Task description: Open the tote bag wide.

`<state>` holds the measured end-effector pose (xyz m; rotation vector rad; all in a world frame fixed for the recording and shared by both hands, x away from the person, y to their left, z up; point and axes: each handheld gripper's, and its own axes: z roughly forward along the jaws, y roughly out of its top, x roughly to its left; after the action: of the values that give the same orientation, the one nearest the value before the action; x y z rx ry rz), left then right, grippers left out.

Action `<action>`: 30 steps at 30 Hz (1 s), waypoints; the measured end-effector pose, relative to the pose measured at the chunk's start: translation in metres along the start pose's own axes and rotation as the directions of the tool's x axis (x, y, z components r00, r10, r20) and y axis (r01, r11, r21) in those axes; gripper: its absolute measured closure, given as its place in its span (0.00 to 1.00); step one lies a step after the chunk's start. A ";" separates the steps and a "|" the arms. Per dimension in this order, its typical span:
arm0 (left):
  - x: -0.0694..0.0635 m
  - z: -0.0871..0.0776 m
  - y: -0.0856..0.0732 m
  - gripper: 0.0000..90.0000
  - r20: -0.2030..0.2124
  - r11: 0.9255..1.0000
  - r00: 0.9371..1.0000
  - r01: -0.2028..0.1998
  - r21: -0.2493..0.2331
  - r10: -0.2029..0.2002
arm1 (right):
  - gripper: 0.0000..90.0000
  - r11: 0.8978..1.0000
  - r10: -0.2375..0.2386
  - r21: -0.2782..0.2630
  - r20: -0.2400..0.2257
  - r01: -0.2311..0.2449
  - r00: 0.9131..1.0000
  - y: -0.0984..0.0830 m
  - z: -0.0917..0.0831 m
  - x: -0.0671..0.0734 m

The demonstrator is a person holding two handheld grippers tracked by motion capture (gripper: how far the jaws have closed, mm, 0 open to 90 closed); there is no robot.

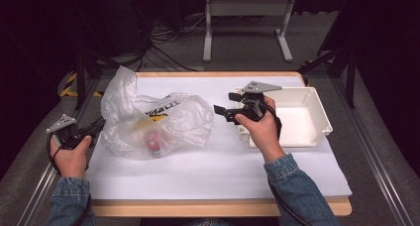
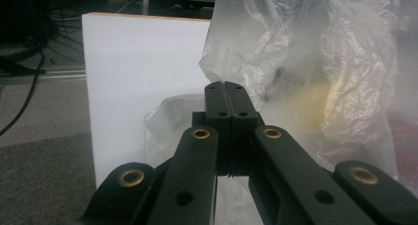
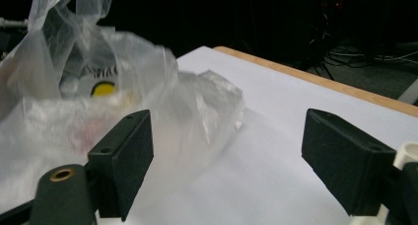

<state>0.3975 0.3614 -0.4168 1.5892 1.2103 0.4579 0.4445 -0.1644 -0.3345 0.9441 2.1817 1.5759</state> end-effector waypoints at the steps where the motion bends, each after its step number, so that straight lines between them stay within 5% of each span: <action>1: 0.001 0.000 0.000 1.00 -0.001 1.000 1.000 0.002 0.002 -0.002 | 0.22 1.000 -0.012 0.011 0.003 0.012 1.000 -0.002 -0.003 0.001; 7: 0.003 -0.002 -0.001 1.00 -0.001 1.000 1.000 0.013 -0.009 -0.013 | 0.21 0.988 -0.115 0.103 0.018 0.112 0.993 -0.017 -0.007 0.010; 16: 0.002 -0.003 -0.001 1.00 0.005 1.000 1.000 0.009 -0.011 -0.009 | 0.11 0.929 -0.287 0.212 -0.108 0.304 0.952 -0.043 0.030 0.038; 22: 0.000 -0.004 0.000 1.00 0.022 1.000 1.000 0.007 -0.010 -0.007 | 0.03 0.940 -0.294 0.121 -0.182 0.318 0.938 -0.047 0.050 0.051; 24: -0.002 -0.004 0.000 1.00 0.032 1.000 0.999 0.002 -0.008 -0.002 | 0.05 0.944 -0.288 0.108 -0.181 0.310 0.940 -0.046 0.055 0.051; 25: -0.003 -0.004 0.001 1.00 0.044 1.000 0.999 -0.001 -0.008 0.001 | 0.08 0.947 -0.284 0.101 -0.177 0.305 0.942 -0.046 0.058 0.050; 28: -0.006 -0.005 0.001 1.00 0.085 1.000 0.996 -0.006 -0.007 0.007 | 0.42 0.955 -0.263 0.091 -0.182 0.283 0.947 -0.044 0.062 0.048; 30: -0.010 -0.008 0.002 0.75 0.084 1.000 0.996 0.012 -0.021 -0.010 | 0.67 0.961 -0.234 0.104 -0.181 0.255 0.955 -0.043 0.064 0.047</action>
<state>0.3883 0.3566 -0.4090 1.5674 1.1465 0.3914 0.4317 -0.0947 -0.3904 0.5610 2.4297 1.4594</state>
